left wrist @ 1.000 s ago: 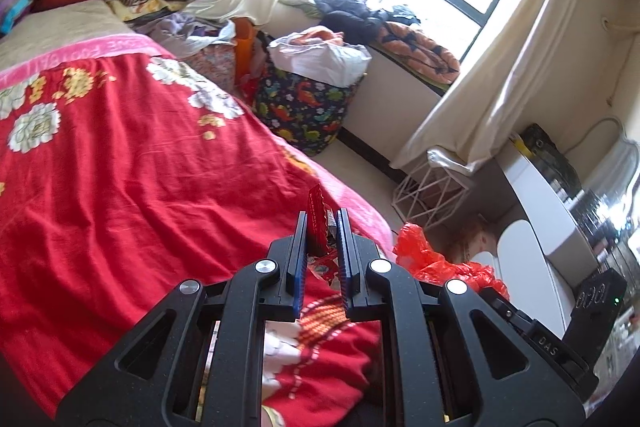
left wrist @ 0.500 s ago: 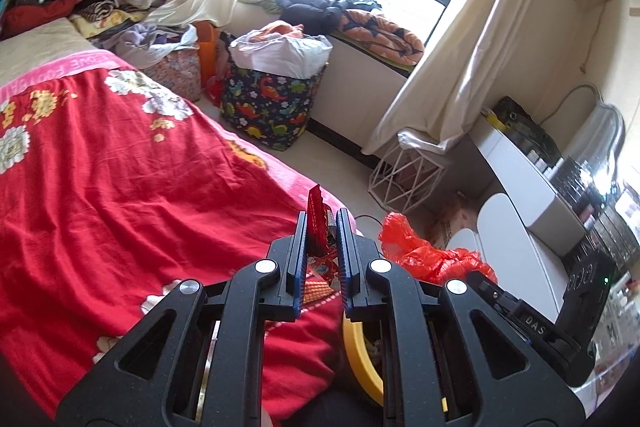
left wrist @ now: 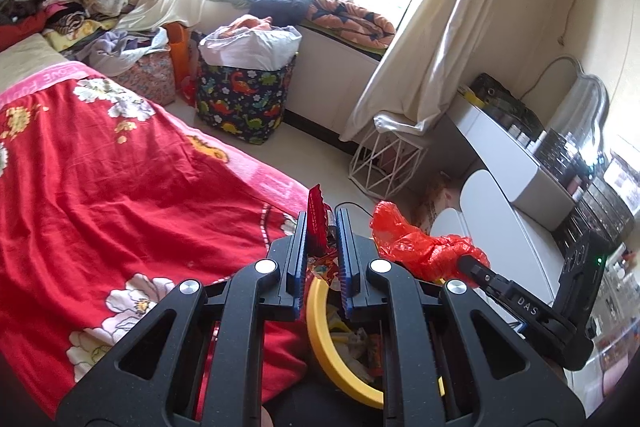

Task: Collect trash
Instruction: 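Carry the red bag with the right tool while the left tool carries the wrapper over the bin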

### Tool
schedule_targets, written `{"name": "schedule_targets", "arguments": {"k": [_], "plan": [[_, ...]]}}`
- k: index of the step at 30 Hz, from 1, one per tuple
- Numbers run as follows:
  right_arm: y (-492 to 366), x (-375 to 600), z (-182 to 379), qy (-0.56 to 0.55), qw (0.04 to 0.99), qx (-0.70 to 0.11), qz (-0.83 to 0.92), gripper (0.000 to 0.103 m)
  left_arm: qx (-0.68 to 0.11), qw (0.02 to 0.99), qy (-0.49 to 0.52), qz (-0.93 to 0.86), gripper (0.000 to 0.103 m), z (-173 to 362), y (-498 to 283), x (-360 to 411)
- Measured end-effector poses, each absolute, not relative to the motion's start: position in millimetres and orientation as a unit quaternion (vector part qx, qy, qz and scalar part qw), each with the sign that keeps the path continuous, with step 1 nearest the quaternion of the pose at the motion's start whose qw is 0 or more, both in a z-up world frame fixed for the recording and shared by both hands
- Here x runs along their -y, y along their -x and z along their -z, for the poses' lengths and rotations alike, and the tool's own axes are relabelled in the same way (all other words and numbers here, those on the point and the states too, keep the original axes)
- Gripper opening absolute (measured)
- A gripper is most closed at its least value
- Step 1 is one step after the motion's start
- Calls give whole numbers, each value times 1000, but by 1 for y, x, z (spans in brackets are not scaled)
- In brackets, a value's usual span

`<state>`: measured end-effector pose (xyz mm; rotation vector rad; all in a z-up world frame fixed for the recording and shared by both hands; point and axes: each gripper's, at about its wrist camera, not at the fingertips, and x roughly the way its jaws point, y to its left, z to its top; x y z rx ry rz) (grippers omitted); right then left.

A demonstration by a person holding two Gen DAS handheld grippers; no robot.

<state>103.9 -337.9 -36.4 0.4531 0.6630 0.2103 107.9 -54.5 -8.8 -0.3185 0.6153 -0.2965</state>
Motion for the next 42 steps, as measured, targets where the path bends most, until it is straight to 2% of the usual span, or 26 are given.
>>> {"name": "schedule_targets", "arguments": {"k": [42], "plan": [[-91,393,64,-236,909,-344,-9,19,-338,913,89,208,9,31,-104,130]]}}
